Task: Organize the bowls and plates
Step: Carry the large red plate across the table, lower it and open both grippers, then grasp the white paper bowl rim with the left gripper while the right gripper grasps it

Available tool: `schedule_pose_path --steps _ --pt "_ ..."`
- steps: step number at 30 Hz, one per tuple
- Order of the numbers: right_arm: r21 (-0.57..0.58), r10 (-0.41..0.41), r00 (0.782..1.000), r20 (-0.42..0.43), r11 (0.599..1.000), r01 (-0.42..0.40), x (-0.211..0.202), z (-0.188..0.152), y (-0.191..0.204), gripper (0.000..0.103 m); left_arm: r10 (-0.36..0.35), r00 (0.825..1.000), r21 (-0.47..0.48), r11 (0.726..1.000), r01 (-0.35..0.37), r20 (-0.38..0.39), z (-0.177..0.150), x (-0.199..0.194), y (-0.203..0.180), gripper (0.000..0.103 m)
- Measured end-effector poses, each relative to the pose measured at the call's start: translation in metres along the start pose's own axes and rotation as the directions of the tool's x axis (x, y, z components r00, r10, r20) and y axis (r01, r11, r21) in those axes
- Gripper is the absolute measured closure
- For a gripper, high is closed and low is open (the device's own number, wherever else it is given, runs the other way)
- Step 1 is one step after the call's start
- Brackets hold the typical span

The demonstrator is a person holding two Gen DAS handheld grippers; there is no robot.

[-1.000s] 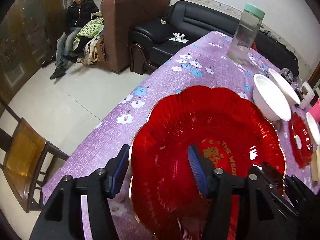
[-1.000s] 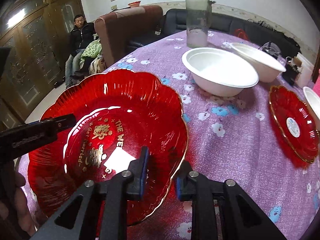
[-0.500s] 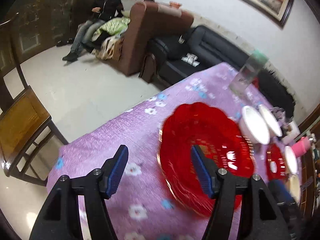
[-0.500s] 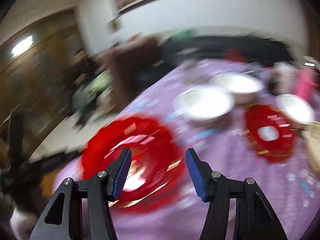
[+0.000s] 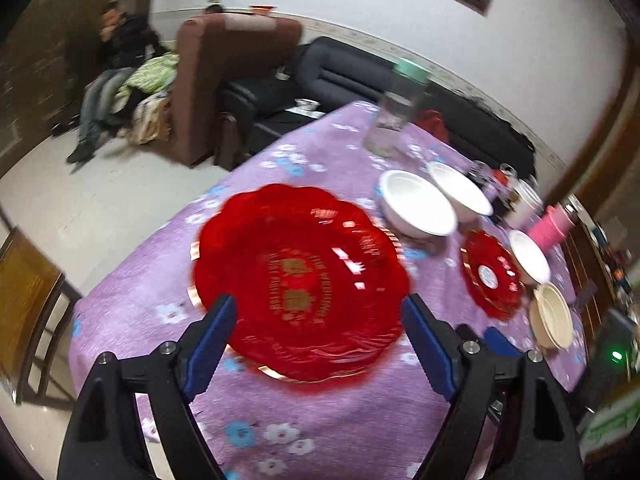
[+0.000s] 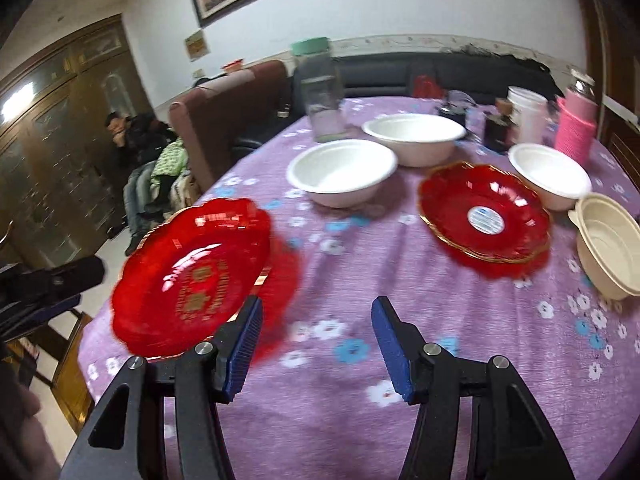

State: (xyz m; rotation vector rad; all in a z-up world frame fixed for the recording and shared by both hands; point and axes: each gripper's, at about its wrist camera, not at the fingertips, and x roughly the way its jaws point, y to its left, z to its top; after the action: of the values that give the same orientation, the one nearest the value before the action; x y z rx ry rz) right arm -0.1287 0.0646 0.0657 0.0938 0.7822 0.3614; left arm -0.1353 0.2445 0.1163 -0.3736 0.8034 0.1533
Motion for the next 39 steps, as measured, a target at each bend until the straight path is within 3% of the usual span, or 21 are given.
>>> schedule_pose_path --steps 8,11,14,16,19,20,22,23,24,27,30,33,36,39 --pt "0.111 0.051 0.998 -0.037 0.993 -0.046 0.019 0.016 -0.029 0.042 -0.011 1.0 0.113 0.994 0.011 0.0 0.048 0.004 -0.023 0.018" --pt "0.127 0.088 0.995 -0.053 0.989 -0.081 0.023 0.028 -0.028 0.042 -0.032 0.999 0.066 0.997 0.034 -0.031 0.062 0.014 -0.007 0.018" --pt "0.08 0.2 0.979 -0.041 0.977 -0.196 0.015 0.046 0.002 0.042 -0.003 1.0 -0.035 0.999 0.002 -0.027 0.071 0.016 0.025 0.018" --pt "-0.012 0.273 0.958 -0.086 0.961 -0.275 0.017 0.049 0.04 0.039 0.065 0.998 -0.123 0.99 -0.067 -0.023 0.072 0.017 0.055 0.018" --pt "-0.103 0.329 0.92 -0.214 0.929 -0.356 0.037 0.041 0.083 0.039 0.102 0.992 -0.187 0.976 -0.113 -0.068 0.067 0.024 0.082 0.018" --pt "-0.1 0.37 0.901 -0.227 0.911 -0.4 0.04 0.041 0.089 0.039 0.102 0.991 -0.202 0.972 -0.117 -0.082 0.065 0.026 0.089 0.018" --pt "-0.029 0.494 0.83 -0.261 0.855 -0.518 0.048 0.042 0.093 0.038 0.098 0.99 -0.22 0.968 -0.118 -0.097 0.063 0.027 0.096 0.018" --pt "-0.01 0.516 0.808 -0.285 0.841 -0.541 0.052 0.041 0.094 0.038 0.095 0.991 -0.224 0.968 -0.114 -0.095 0.063 0.027 0.096 0.018" --pt "-0.016 0.517 0.802 -0.299 0.838 -0.546 0.054 0.039 0.096 0.038 0.088 0.992 -0.223 0.969 -0.106 -0.091 0.064 0.027 0.094 0.018" --pt "-0.042 0.467 0.848 -0.25 0.87 -0.491 0.048 0.037 0.081 0.038 0.055 0.995 -0.176 0.982 -0.068 -0.078 0.068 0.029 0.074 0.018" --pt "0.059 0.43 0.885 -0.179 0.903 -0.426 0.049 0.044 0.038 0.038 -0.01 0.993 -0.146 0.989 -0.007 -0.116 0.074 0.044 0.052 0.018" --pt "0.161 0.365 0.924 -0.117 0.925 -0.345 0.052 0.058 -0.008 0.038 -0.129 0.976 -0.169 0.981 0.099 -0.177 0.084 0.061 0.036 0.018" --pt "0.254 0.325 0.942 -0.083 0.921 -0.296 0.055 0.064 -0.045 0.038 -0.161 0.968 -0.153 0.979 0.133 -0.192 0.097 0.073 0.017 0.018" --pt "0.313 0.314 0.948 -0.057 0.907 -0.281 0.061 0.069 -0.067 0.038 -0.128 0.975 -0.11 0.988 0.109 -0.18 0.113 0.087 0.0 0.018"
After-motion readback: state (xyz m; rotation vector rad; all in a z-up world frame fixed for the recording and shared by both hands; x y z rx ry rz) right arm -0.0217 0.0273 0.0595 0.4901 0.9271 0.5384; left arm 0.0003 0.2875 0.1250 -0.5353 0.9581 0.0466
